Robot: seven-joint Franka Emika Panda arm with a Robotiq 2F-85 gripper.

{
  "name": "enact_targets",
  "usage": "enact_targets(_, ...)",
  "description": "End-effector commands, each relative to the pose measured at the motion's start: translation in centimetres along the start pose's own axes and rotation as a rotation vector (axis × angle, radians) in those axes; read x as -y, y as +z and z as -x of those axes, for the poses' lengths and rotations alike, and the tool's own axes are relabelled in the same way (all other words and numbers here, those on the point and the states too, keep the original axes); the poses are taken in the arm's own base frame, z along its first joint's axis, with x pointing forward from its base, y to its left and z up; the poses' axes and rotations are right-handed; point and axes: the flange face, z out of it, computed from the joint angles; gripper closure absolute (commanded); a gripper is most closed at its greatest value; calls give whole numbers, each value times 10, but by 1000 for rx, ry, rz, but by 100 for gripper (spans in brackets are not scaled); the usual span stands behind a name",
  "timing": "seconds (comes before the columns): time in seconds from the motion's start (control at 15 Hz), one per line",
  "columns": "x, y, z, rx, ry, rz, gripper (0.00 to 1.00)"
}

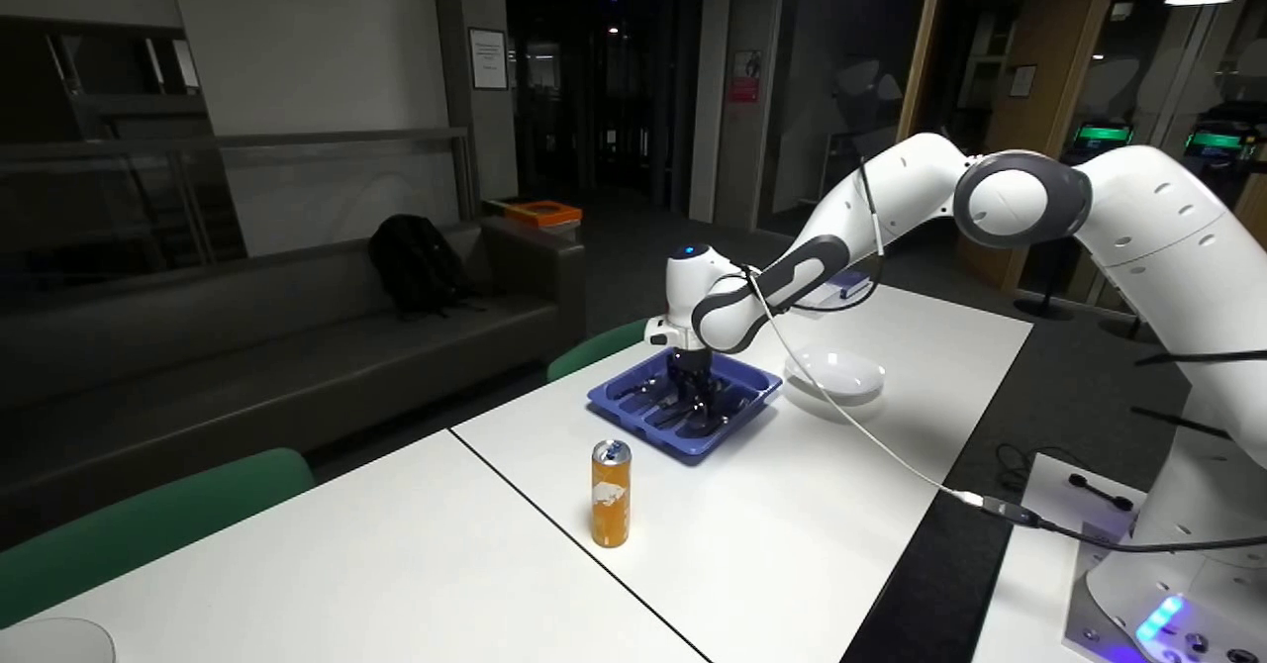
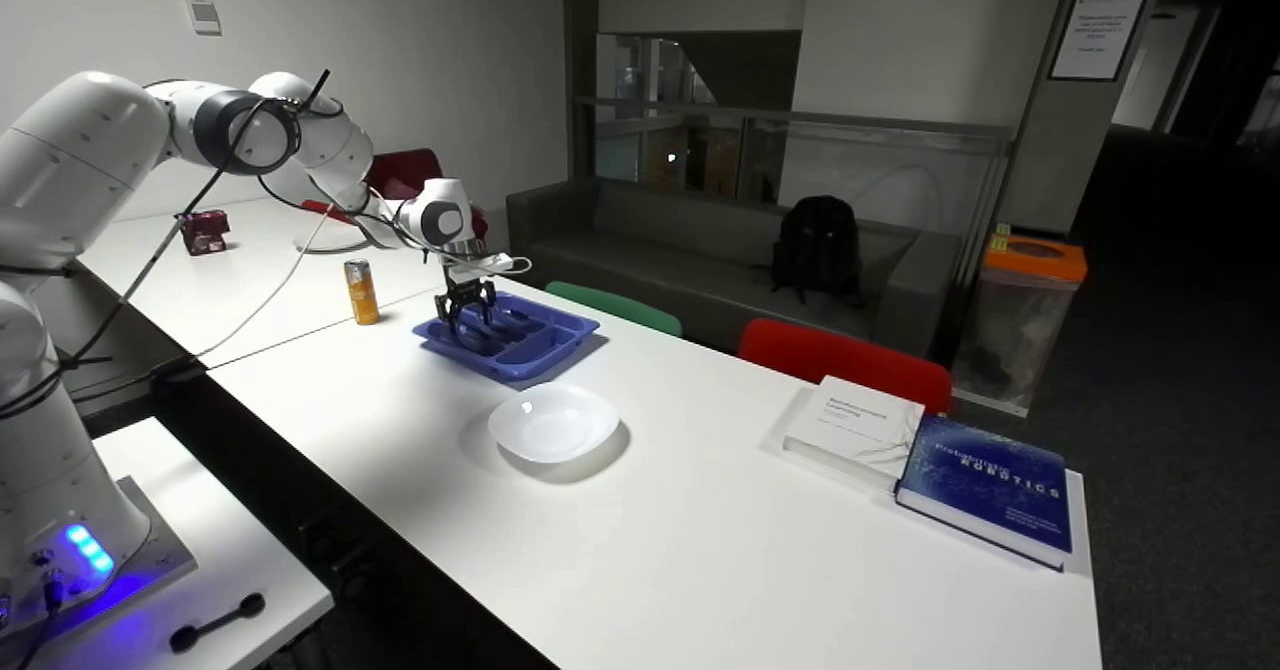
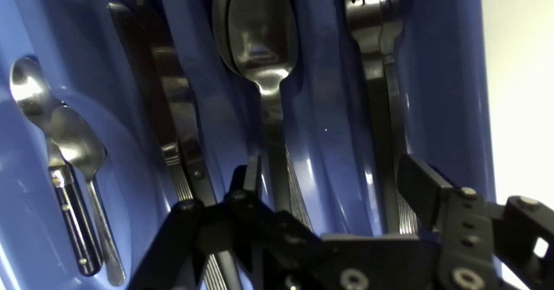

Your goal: Move the white plate to the right, remove one silver spoon from the blue tray and place it behind the white plate

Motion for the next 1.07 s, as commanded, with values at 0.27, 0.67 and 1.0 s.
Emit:
enact_targets(0.27,-19,9,-2,-29,-5,-17,13)
enact_targets(0.67,-24,16,-4,-33,-2,-17,55)
enact_targets(1.0,-26,17,-4,-27,2,-21,94)
